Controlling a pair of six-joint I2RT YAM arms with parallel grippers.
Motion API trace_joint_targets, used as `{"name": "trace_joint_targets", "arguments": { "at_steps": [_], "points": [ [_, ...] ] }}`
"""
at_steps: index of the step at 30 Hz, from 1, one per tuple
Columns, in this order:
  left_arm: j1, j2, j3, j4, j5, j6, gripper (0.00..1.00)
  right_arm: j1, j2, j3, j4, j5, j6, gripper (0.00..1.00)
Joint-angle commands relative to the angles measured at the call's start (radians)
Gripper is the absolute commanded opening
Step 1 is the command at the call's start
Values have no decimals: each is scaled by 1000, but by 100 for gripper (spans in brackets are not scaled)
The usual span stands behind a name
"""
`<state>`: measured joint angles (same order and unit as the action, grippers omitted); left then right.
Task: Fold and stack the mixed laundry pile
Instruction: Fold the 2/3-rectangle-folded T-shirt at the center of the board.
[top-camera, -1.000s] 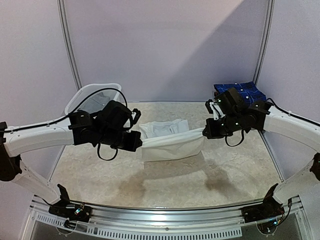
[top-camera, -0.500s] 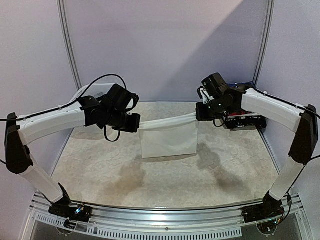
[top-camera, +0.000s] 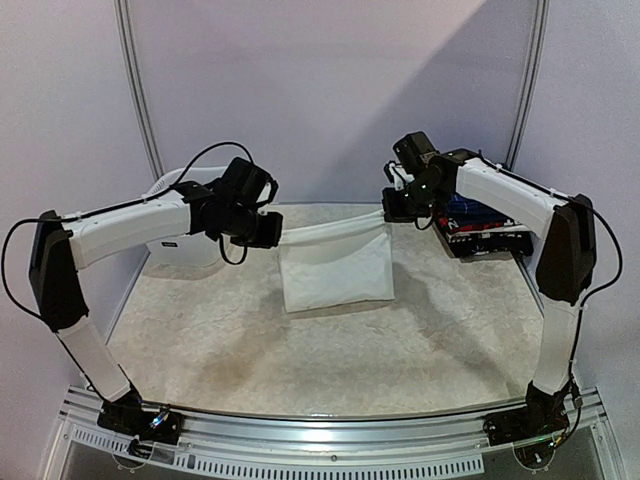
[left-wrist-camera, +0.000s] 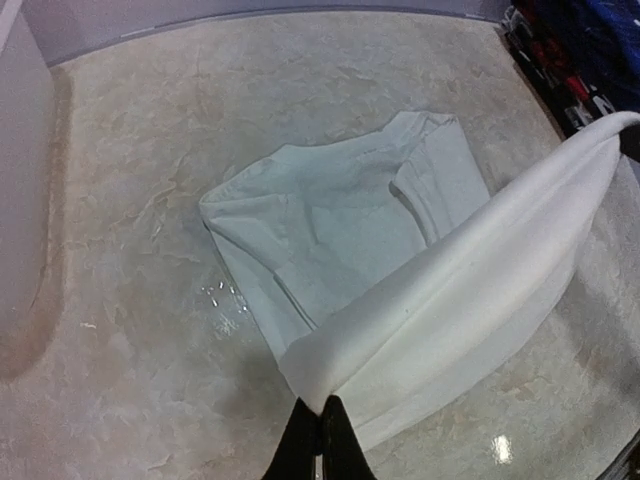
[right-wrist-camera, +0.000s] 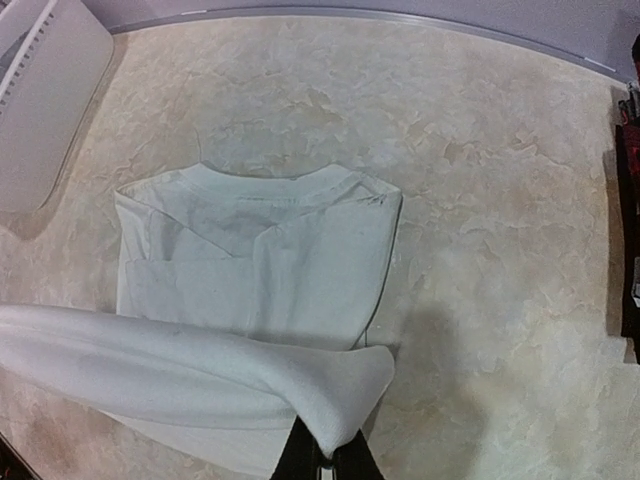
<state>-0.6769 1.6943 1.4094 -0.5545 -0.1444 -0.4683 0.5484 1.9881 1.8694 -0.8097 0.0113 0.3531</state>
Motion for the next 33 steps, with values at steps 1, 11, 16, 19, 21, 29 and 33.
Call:
{"name": "trace_joint_targets", "arguments": {
  "at_steps": [1, 11, 16, 19, 21, 29, 33],
  "points": [
    [56, 63, 44, -44, -15, 29, 0, -55, 79, 60, -28, 35, -25, 0],
    [133, 203, 139, -28, 40, 50, 0, -83, 256, 243, 0, -37, -49, 0],
    [166, 294, 195, -12, 86, 53, 0, -99, 336, 299, 32, -56, -54, 0],
    [181, 337, 215, 10, 98, 49, 0, -115, 369, 310, 68, -75, -50, 1],
    [191, 363, 227, 21, 107, 46, 0, -124, 386, 311, 100, -86, -48, 1],
    [217, 460, 303, 20, 127, 43, 0, -141, 463, 344, 180, -129, -51, 5],
    [223, 484, 325, 9, 121, 41, 0, -145, 506, 381, 190, -150, -54, 6]
  ]
}}
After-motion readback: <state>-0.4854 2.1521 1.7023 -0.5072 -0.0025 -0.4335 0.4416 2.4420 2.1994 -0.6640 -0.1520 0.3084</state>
